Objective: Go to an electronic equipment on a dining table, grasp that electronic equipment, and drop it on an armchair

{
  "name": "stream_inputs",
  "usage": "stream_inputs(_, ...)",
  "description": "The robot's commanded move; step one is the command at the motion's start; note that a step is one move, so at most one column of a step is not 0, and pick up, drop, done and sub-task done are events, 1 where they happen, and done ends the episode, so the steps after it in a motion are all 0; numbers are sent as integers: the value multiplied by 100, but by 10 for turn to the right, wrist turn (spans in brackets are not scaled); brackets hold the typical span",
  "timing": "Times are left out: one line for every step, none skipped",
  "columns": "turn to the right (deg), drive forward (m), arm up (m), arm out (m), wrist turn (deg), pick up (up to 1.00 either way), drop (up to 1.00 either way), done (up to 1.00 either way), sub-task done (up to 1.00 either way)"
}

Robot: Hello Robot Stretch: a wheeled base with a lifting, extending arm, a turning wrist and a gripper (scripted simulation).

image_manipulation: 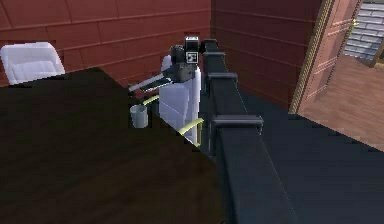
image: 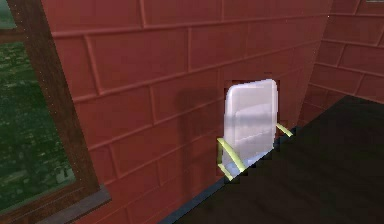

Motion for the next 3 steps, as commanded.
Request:
stream_inputs(0, 0, 0, 0, -450, 0, 0, 0, 0)
stream_inputs(0, 0, 0, 0, -360, 0, 0, 0, 0)
stream_inputs(0, 0, 0, -44, 0, 0, 0, 0, 0)
